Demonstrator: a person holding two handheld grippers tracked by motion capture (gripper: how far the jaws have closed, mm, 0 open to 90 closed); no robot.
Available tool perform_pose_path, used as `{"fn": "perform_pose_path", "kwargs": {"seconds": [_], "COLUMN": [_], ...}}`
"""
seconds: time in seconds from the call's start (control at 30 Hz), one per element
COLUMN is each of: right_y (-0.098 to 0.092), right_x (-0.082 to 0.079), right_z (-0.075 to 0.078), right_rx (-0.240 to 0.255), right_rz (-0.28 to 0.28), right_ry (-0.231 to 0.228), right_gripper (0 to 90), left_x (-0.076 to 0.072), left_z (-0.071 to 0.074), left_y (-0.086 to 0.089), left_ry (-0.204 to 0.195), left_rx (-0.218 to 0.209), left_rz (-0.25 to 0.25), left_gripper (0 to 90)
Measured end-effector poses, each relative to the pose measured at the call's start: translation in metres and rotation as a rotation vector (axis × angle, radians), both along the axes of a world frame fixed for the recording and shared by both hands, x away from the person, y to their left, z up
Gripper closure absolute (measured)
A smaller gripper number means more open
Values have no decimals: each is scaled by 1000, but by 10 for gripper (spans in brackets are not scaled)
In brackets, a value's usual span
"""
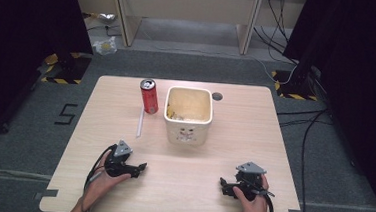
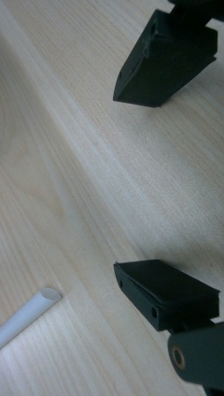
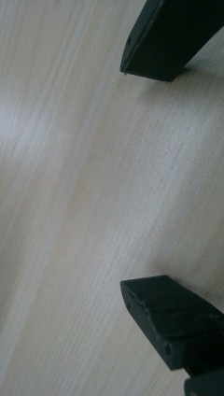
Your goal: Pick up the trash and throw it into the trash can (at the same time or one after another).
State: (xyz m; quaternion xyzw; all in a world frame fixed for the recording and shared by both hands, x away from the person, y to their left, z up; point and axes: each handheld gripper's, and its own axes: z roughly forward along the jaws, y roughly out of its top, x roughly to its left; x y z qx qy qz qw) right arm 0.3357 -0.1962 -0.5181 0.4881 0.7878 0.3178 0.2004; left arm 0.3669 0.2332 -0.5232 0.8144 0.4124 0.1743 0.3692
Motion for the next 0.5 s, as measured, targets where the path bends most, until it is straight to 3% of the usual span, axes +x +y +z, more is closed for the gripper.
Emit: {"fn": "perform_pose_path", "kwargs": {"seconds": [0.5], "right_y": [0], "right_x": [0], "right_z": [0], "right_rx": [0], "right_rz": [0], "right_ry": [0], "right_gripper": [3], "left_x": [1], "left_z": [0], "left_y": [3], "left_ry": [7], "left_rx": [-23], "left_rz": [14], "left_gripper": [156]}}
